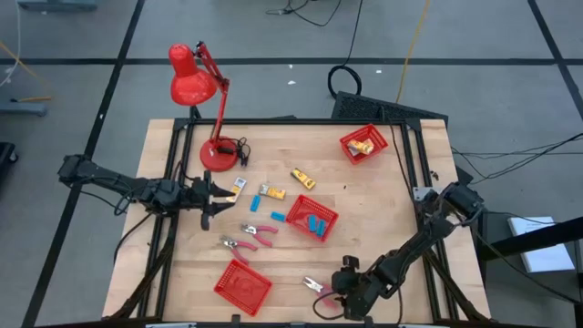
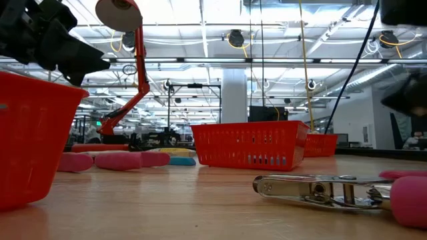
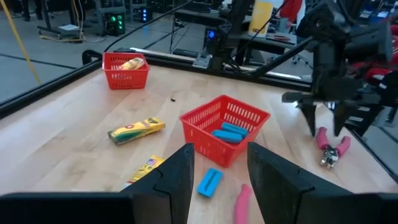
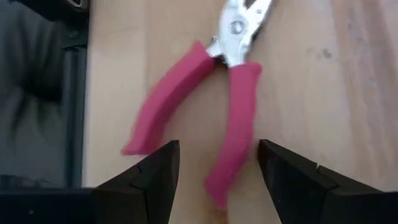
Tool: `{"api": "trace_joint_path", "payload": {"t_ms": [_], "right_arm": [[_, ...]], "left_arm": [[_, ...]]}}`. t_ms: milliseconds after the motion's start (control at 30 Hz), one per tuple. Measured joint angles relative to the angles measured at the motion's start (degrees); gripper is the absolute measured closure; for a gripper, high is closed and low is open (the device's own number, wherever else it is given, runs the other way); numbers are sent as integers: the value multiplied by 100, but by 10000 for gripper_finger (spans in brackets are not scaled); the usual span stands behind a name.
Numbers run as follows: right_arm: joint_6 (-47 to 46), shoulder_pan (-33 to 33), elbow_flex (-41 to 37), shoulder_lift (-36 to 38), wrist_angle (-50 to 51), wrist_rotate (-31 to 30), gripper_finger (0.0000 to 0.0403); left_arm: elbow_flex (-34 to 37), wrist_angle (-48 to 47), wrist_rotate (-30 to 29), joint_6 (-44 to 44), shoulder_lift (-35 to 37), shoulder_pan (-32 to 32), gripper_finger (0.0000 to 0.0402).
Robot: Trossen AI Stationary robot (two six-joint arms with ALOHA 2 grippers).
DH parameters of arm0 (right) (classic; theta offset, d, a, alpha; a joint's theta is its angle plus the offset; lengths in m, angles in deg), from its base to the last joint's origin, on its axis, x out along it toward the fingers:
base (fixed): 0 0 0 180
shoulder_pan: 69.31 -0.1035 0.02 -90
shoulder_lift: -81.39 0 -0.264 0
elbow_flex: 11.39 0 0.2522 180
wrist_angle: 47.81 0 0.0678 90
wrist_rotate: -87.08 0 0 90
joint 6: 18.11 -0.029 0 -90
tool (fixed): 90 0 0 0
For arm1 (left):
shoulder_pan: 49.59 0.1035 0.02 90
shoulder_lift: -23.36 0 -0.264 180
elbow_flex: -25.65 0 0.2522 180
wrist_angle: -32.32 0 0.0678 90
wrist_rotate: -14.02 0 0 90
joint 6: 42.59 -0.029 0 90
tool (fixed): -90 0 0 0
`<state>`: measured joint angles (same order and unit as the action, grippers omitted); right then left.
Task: Pick & Place School Supplies
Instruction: Put the pink hole puncher into the bottom red bin
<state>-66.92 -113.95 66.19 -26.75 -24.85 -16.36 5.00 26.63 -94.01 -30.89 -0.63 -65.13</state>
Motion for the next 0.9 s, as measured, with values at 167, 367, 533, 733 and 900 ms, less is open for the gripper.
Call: {"api": "trace_joint_path", "payload": {"t_ms": [167, 367, 533, 733, 900], "right_arm": [[16, -13, 22, -249, -127, -67, 190], [156, -22, 20, -298, -137, -375, 229], [301, 4, 10, -307, -87, -485, 341], [330, -20, 4, -317, -132, -861, 370], [743, -58, -19, -334, -624, -1261, 370]], "left_arm": [[0, 19, -29, 90, 0, -65, 250], [0, 19, -51, 143, 0, -70, 250], [0, 19, -124, 145, 0, -70, 250], [0, 19, -180, 83, 0, -68, 250], [0, 23, -180, 44, 0, -66, 250]]}}
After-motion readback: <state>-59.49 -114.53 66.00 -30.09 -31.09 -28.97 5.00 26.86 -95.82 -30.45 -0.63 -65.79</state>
